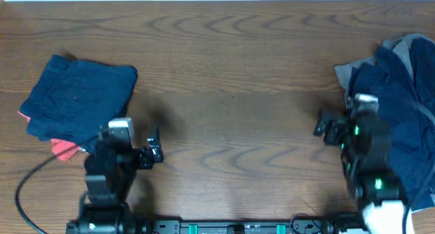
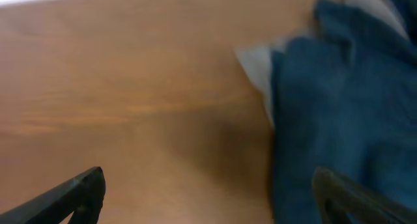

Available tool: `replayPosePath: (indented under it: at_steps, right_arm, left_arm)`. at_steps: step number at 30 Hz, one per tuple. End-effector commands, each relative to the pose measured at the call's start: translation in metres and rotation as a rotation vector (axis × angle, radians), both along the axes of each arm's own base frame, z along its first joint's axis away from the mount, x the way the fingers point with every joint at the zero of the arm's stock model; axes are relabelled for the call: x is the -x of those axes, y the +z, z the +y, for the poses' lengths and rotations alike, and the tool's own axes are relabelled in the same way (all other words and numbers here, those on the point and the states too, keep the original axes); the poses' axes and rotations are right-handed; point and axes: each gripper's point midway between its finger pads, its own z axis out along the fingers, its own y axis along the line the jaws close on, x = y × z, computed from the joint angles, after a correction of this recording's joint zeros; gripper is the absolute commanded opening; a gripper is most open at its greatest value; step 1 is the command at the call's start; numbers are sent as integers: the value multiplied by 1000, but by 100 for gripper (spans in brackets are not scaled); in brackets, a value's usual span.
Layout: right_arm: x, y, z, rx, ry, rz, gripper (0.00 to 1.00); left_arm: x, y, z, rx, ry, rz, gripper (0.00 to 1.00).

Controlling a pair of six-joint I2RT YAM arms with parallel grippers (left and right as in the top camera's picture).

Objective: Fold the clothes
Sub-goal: 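Reach the right gripper to the navy shorts on the right pile and grasp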

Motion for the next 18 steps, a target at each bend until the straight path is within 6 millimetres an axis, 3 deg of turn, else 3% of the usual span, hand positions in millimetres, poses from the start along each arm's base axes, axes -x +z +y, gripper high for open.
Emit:
replayPosePath:
  at_steps: [1,6,10,13,17,18]
  right_arm:
    - [-16,-7,-24,-12,-88,130,99]
    - [-43,-22,-47,-64,-130,254,99]
    - [-42,-51,-81,-38,-297,329,99]
    - [-40,-80,-86,-70,-325,406,96]
    - [-33,-118,-86,-72,-331,527,78]
    - [-32,-125,-86,-74,-331,547,67]
  left_arm:
    - [-5,17,-3,16,-11,96,98]
    - [-7,16,-3,16,-10,274,98]
    - [-13,2,-3,16,-9,341,98]
    - [-15,-9,-3,17,-8,391,98]
    - [-16,-18,-3,17,-8,431,98]
    - [-16,-20,-3,17,-8,437,98]
